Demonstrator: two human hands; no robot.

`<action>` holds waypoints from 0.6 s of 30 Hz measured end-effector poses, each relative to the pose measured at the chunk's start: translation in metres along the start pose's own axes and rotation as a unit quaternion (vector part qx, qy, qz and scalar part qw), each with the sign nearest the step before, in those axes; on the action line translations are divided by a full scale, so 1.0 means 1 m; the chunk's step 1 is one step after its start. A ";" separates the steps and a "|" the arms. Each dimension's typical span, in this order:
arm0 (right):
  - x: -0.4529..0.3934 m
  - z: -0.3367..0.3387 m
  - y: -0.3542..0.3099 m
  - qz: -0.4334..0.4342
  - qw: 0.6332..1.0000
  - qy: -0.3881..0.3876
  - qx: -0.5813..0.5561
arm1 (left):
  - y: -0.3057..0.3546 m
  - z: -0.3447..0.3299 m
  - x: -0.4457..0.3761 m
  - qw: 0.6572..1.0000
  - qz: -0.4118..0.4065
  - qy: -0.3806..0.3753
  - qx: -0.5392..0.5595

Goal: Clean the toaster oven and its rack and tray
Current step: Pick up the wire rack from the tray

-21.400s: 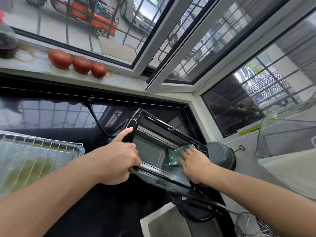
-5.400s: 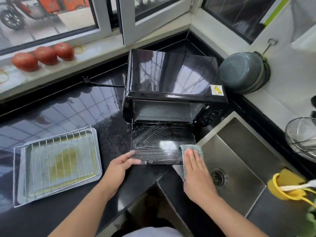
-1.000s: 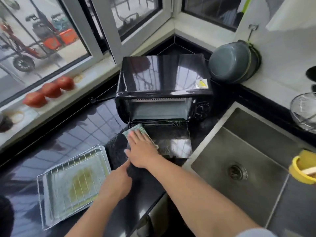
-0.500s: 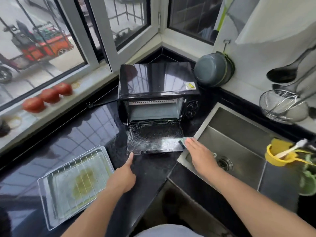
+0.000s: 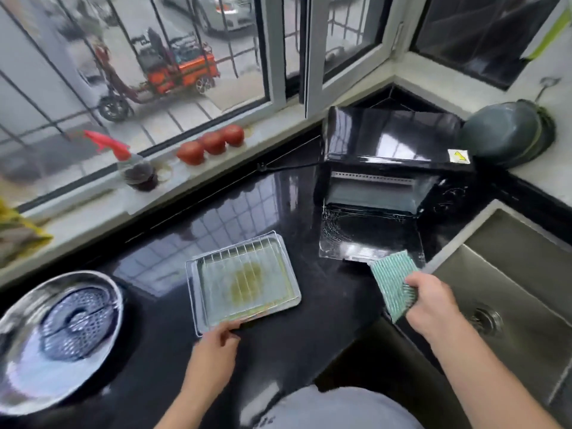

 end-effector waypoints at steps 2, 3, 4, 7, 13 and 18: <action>0.016 -0.021 0.019 -0.028 0.998 -0.053 0.021 | -0.022 0.023 -0.006 0.997 0.018 0.065 -0.021; 0.024 -0.029 0.030 -0.045 0.996 -0.074 0.034 | -0.031 0.031 -0.012 0.995 0.031 0.095 -0.015; 0.030 -0.035 0.041 -0.056 0.993 -0.085 0.057 | -0.038 0.036 -0.021 0.992 0.048 0.119 0.000; 0.043 -0.048 0.063 -0.060 0.988 -0.089 0.112 | -0.049 0.038 -0.051 0.984 0.117 0.126 0.040; 0.053 -0.063 0.067 -0.039 0.985 -0.095 0.139 | -0.051 0.029 -0.077 0.989 0.117 0.088 0.002; 0.053 -0.051 0.063 -0.041 0.986 -0.076 0.144 | -0.039 0.041 -0.066 0.985 0.092 0.149 0.003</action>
Point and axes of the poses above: each hand's wrist, its own x-axis away from the middle knuckle, its own z-axis out of the back of the hand, y = z × x, the point moved 2 cm from there along -x, towards the middle knuckle, and after that the axes turned 1 degree about z, right-handed, at the moved point
